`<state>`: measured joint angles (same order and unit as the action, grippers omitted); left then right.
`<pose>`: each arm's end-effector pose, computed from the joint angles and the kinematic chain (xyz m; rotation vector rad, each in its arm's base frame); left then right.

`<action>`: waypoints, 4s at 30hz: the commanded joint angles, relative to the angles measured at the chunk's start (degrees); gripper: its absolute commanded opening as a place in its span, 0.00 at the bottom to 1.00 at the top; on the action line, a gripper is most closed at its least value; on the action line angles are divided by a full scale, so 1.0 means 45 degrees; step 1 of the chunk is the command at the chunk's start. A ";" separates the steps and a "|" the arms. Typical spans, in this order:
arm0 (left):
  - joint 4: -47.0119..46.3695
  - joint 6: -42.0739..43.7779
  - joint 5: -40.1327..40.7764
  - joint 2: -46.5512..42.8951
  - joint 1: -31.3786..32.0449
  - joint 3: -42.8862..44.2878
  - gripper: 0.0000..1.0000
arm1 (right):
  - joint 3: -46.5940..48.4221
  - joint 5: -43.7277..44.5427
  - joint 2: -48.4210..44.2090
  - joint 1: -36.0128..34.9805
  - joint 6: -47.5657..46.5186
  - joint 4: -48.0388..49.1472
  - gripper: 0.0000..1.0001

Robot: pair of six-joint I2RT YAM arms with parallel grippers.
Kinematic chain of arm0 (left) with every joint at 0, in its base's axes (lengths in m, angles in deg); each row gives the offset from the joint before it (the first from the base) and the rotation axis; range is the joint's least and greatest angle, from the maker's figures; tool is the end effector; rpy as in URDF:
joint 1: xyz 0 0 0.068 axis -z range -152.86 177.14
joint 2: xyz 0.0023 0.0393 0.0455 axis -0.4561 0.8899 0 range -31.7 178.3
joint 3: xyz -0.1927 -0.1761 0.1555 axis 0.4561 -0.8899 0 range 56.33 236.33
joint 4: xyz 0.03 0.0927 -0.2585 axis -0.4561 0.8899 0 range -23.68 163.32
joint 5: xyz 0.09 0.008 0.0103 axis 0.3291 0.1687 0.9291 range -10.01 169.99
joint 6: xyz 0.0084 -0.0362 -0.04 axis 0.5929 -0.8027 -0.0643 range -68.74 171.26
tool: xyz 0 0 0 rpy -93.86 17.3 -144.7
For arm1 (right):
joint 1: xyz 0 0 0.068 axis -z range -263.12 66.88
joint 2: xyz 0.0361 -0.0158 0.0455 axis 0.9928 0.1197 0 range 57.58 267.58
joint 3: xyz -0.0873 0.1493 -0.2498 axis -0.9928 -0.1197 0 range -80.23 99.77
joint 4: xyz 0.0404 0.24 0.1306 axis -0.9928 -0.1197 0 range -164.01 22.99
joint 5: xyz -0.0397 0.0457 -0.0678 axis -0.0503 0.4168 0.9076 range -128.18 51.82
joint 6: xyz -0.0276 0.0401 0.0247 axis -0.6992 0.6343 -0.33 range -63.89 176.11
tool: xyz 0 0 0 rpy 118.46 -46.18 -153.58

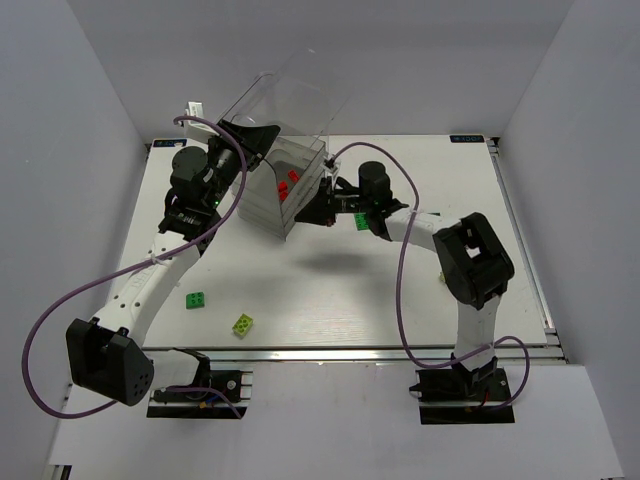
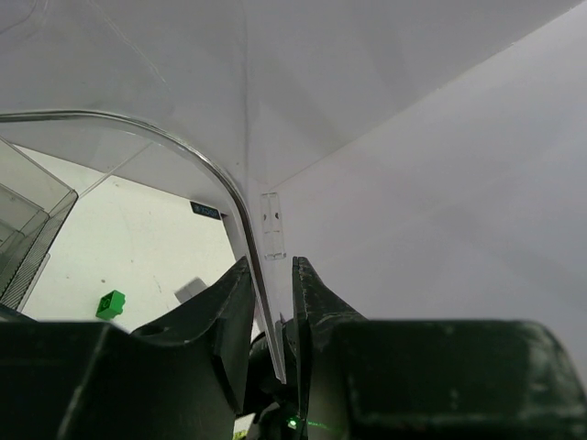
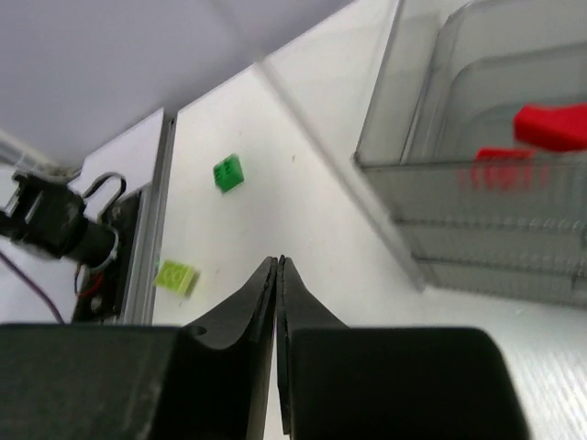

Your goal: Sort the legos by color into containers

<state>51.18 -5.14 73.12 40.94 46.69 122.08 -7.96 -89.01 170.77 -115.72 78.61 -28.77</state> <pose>0.2877 -0.1068 0.4402 -0.3835 1.4877 -1.1623 0.3805 0.2770 0.2556 -0.8882 1.5738 1.4198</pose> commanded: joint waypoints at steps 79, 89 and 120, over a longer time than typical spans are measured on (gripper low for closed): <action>-0.2496 -0.0181 -0.1578 -0.0420 -0.0712 -0.1429 0.33 | -0.3207 1.0884 -0.4625 0.6385 -1.5040 -1.9866 0.89; -0.2320 -0.0161 -0.1539 -0.0556 -0.0712 -0.1487 0.33 | -0.3755 1.1237 -0.4157 0.6366 -1.4688 -1.8596 0.89; -0.0310 -0.0064 -0.1695 -0.1181 -0.0712 -0.1937 0.64 | -0.1373 0.8483 -0.3005 0.6287 -1.5645 -1.8967 0.41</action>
<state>49.15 -5.52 66.82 39.65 43.61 113.06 -16.26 -48.21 156.69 -87.37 9.06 -112.40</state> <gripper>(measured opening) 0.619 0.685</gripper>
